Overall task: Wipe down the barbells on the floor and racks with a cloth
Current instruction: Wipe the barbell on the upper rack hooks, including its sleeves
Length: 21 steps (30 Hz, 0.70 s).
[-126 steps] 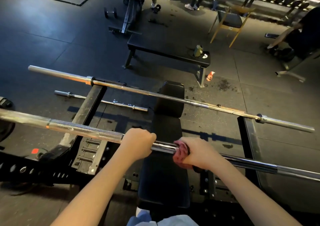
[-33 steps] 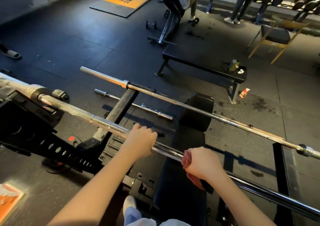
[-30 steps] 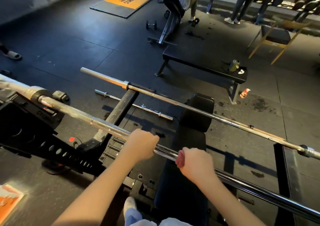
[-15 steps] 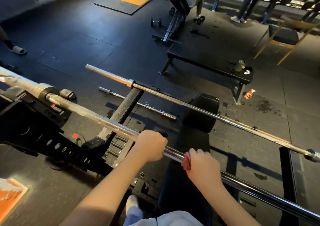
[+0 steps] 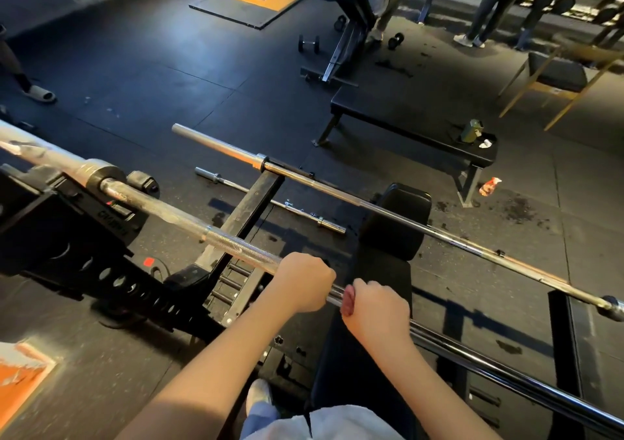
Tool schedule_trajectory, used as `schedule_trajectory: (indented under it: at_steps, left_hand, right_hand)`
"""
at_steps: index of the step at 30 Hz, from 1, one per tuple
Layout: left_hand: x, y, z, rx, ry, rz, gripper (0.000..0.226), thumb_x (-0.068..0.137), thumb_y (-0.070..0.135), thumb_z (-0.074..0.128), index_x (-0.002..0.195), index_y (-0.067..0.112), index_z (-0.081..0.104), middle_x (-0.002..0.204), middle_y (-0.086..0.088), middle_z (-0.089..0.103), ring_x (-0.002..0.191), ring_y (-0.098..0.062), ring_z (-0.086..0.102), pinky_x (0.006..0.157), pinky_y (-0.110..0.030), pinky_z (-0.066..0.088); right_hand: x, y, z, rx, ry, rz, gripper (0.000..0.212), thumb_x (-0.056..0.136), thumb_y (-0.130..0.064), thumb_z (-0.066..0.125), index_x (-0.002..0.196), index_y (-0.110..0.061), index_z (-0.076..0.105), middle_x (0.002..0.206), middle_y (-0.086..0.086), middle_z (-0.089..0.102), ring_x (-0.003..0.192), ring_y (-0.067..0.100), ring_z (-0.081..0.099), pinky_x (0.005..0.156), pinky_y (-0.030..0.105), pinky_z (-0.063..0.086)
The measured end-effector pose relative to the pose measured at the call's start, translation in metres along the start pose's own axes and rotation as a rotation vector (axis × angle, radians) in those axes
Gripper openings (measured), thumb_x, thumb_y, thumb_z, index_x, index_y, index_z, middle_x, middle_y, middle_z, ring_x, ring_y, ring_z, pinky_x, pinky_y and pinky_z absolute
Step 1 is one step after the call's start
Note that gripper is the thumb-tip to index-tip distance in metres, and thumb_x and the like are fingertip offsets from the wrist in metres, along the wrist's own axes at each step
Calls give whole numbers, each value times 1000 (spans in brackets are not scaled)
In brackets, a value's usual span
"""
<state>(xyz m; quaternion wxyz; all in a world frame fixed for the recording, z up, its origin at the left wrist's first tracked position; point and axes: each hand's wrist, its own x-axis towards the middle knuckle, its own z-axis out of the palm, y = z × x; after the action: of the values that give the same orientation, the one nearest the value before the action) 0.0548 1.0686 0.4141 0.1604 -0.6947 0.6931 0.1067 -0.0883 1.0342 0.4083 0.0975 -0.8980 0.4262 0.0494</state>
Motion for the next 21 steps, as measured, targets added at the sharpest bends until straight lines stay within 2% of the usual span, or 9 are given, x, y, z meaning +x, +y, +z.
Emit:
schedule_trajectory:
  at_steps: [2, 6, 8, 13, 17, 19, 21]
  left_hand:
    - [-1, 0, -1, 11, 10, 7, 16, 93, 24, 52, 102, 13, 59, 78, -2, 52, 69, -19, 54, 61, -31, 43]
    - [-5, 0, 0, -18, 48, 5, 15, 92, 22, 53, 104, 13, 57, 84, -3, 57, 72, -21, 55, 66, -32, 45]
    - [-7, -1, 1, -59, 60, 25, 18, 90, 23, 56, 105, 14, 54, 84, 0, 54, 79, -20, 58, 78, -34, 47]
    - [-32, -33, 14, -227, 231, 42, 38, 83, 27, 62, 120, 26, 51, 115, 8, 55, 111, -12, 50, 104, -34, 36]
    - [-70, -94, 31, -252, 351, -162, 56, 77, 20, 67, 130, 26, 50, 127, 9, 51, 123, -12, 46, 110, -33, 29]
    - [-84, -126, 41, -234, 325, -315, 67, 72, 16, 72, 135, 23, 48, 131, 7, 50, 126, -15, 44, 112, -36, 27]
    - [-86, -146, 51, -191, 280, -386, 69, 68, 16, 75, 132, 22, 51, 129, 5, 52, 125, -17, 46, 112, -39, 26]
  right_hand:
    - [10, -10, 2, 13, 7, -20, 29, 100, -43, 37, 103, -21, 56, 91, -3, 55, 78, 14, 51, 64, 27, 36]
    - [8, -8, 3, -19, -39, -39, 21, 95, -41, 52, 104, -22, 52, 95, -3, 57, 85, 15, 57, 64, 26, 39]
    - [10, -8, 2, -18, -57, -56, 20, 93, -41, 55, 102, -23, 54, 87, -5, 54, 80, 13, 57, 65, 25, 42]
    - [16, -6, -4, 7, -127, -68, 13, 92, -38, 56, 97, -26, 59, 79, -9, 54, 69, 10, 52, 63, 24, 40]
    - [12, -8, -5, -10, -105, -60, 17, 94, -39, 53, 99, -24, 56, 82, -7, 55, 69, 11, 50, 63, 24, 39]
    - [13, -8, -5, -5, -112, -54, 17, 94, -40, 52, 99, -24, 57, 82, -8, 57, 68, 11, 51, 62, 23, 39]
    - [14, -8, -7, -1, -123, -45, 19, 95, -40, 50, 99, -24, 57, 83, -7, 60, 69, 11, 54, 61, 23, 40]
